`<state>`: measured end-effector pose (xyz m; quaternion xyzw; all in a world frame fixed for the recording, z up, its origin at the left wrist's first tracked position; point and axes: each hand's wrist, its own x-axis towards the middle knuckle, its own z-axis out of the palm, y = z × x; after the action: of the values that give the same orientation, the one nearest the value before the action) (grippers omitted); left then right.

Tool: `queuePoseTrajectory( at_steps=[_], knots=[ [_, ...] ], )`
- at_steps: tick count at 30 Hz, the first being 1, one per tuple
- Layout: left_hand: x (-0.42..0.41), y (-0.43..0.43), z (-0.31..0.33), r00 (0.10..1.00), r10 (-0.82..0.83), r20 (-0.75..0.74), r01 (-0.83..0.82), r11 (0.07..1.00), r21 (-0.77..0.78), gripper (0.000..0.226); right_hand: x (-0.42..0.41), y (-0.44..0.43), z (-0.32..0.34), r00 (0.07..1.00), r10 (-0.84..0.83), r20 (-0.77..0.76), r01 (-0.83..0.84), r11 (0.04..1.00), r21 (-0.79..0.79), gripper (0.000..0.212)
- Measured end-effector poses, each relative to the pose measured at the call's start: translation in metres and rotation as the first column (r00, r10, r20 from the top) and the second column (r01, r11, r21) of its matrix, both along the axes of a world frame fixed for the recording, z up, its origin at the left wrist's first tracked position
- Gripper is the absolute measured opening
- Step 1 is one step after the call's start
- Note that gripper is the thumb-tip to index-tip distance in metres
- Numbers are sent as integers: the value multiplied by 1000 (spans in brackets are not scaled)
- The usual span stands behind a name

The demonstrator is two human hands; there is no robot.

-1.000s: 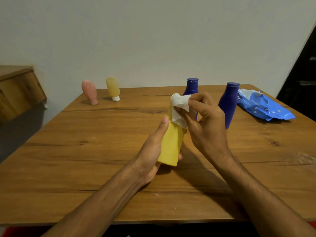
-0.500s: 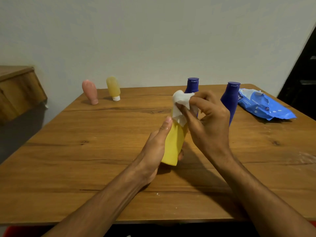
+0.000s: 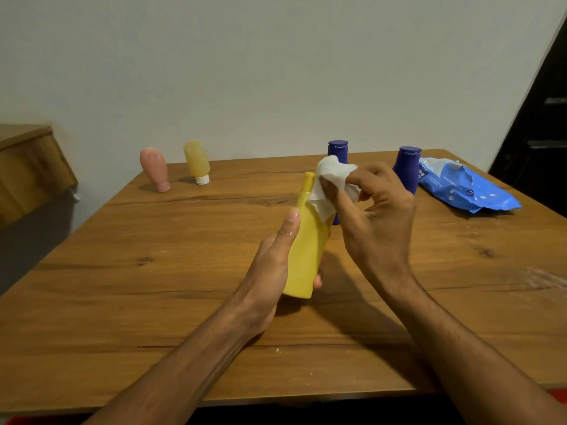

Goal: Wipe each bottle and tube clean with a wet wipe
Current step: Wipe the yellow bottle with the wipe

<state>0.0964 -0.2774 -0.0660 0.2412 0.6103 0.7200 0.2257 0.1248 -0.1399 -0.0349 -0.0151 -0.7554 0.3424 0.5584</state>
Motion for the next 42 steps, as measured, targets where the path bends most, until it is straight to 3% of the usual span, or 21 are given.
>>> queuePoseTrajectory(
  at_steps=[28,33,39,42],
  knots=[
    [3,-1,10,969,-117,219,39,942,332,53,-2,1,-2,999,40,8,-39,998,-39,11],
    [1,-3,12,972,-86,221,5,939,344,51,-1,-3,-4,989,135,62,-135,991,-5,14],
    [-1,-3,12,975,-88,204,26,957,290,49,0,3,-1,995,96,21,-95,994,-50,13],
    [-3,-5,11,981,-60,187,7,961,275,50,1,-1,-3,989,136,52,-136,991,5,13]
  ],
)
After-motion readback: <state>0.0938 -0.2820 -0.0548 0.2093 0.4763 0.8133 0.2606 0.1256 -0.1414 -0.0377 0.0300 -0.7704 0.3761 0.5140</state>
